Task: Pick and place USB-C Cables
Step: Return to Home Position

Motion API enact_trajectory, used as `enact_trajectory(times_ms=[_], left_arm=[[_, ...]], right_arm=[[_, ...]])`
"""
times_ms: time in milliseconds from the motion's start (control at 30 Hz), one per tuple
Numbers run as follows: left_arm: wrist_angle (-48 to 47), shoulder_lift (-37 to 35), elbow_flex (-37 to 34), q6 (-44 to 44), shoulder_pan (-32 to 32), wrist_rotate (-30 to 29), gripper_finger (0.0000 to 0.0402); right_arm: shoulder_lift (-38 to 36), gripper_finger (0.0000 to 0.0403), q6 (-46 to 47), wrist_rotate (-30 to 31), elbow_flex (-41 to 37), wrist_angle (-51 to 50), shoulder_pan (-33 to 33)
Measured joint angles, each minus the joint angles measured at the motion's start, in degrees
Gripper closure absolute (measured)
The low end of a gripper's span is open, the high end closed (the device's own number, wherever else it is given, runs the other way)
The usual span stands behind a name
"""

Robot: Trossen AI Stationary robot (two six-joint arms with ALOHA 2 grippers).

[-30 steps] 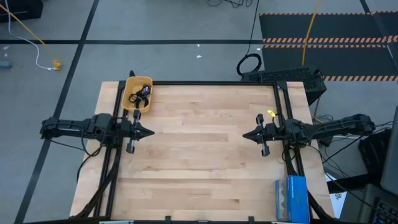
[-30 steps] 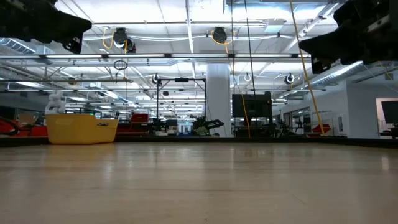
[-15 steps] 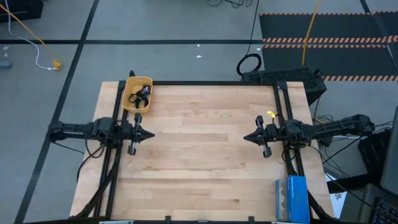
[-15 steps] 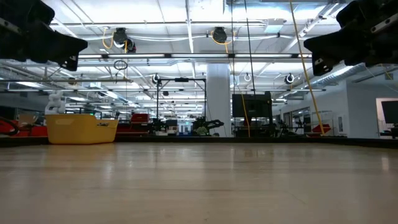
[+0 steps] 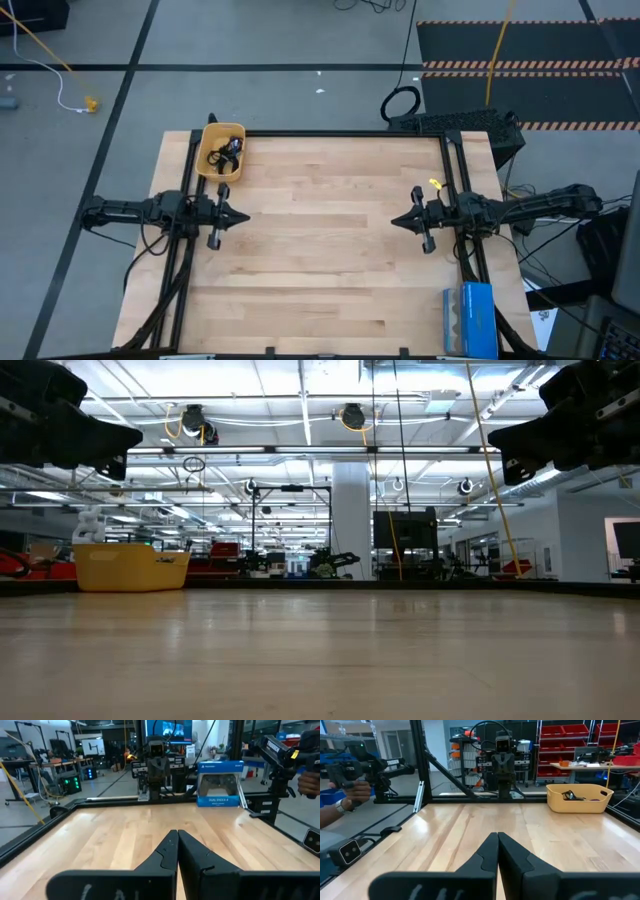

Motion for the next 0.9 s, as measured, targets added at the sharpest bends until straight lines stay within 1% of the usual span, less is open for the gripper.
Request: enact_trajectory(times_ms=[133,300,467,567,700,800,900], left_arm=[[-0.1,0.0,0.0,0.0,0.0,-0.3,0.0389],[0.3,0.0,0.0,0.0,0.0,-0.5,0.0398],[1.2,0.0,0.0,0.0,0.0,-0.6,0.0387],[1.1,0.0,0.0,-0.1,0.0,-0.6,0.0394],[1.1,0.0,0.0,-0.2,0.0,-0.6,0.0395],[1.0,0.0,0.0,-0.3,0.0,-0.6,0.0388],[1.0,0.0,0.0,-0.5,0.0,-0.6,0.0389]], right_arm=[[0.0,0.0403,-0.3,0.0,0.0,-0.4,0.0],[0.0,0.0403,-0.7,1.4,0.0,-0.5,0.0],[-0.2,0.0403,-0.9,1.4,0.0,-0.7,0.0],[-0.7,0.0403,-1.7,1.4,0.0,-1.0,0.0],[-3.5,0.0403,-2.2,1.4,0.0,-4.6,0.0],[-7.0,0.0403,-2.3,1.4,-0.1,-7.6,0.0],[-10.8,0.0403,-2.6,1.5,-0.1,-10.2,0.0]])
